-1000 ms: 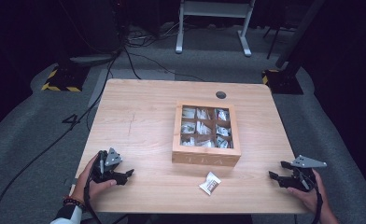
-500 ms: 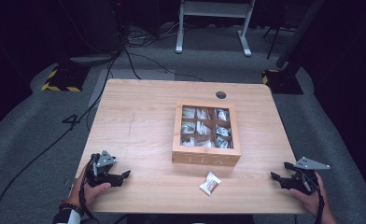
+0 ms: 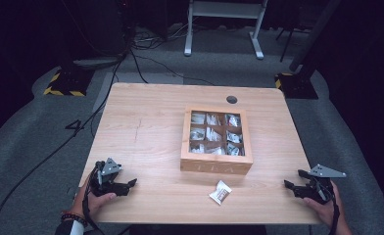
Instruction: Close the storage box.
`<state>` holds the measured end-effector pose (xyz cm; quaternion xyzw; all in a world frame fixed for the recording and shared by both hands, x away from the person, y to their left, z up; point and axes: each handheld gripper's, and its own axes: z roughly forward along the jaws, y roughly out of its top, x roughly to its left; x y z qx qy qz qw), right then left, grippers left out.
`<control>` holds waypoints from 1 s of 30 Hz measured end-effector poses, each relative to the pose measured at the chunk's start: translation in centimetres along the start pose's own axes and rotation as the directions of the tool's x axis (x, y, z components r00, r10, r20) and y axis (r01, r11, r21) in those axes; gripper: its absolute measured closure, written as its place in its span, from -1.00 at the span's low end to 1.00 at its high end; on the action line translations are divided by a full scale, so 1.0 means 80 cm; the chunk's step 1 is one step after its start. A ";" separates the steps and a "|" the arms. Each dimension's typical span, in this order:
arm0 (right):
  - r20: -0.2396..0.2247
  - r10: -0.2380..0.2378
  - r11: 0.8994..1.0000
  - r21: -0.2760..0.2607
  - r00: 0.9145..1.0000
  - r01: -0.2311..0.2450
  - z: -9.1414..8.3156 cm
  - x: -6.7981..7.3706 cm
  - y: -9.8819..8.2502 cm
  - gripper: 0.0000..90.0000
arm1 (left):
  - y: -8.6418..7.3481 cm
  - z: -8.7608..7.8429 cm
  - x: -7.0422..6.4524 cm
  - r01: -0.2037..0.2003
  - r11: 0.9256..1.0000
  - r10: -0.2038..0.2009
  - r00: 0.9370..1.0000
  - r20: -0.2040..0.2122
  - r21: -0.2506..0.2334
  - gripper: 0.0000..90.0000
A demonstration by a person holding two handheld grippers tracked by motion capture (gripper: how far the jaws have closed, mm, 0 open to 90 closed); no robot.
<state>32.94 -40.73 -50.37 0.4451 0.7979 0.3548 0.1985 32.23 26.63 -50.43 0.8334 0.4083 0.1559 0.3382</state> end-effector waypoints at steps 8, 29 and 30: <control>0.000 -0.003 1.000 -0.002 1.000 0.003 0.000 -0.001 0.000 -0.52 | 0.000 0.000 0.000 0.000 1.000 0.000 1.000 0.000 0.000 -0.62; 0.003 0.008 1.000 -0.001 1.000 -0.008 0.001 -0.001 0.001 -0.51 | 0.000 0.000 0.000 0.001 1.000 -0.001 1.000 -0.002 0.000 -0.63; 0.003 0.008 1.000 -0.001 1.000 -0.008 0.001 -0.001 0.001 -0.51 | 0.000 0.000 0.000 0.002 1.000 -0.002 1.000 -0.002 -0.001 -0.63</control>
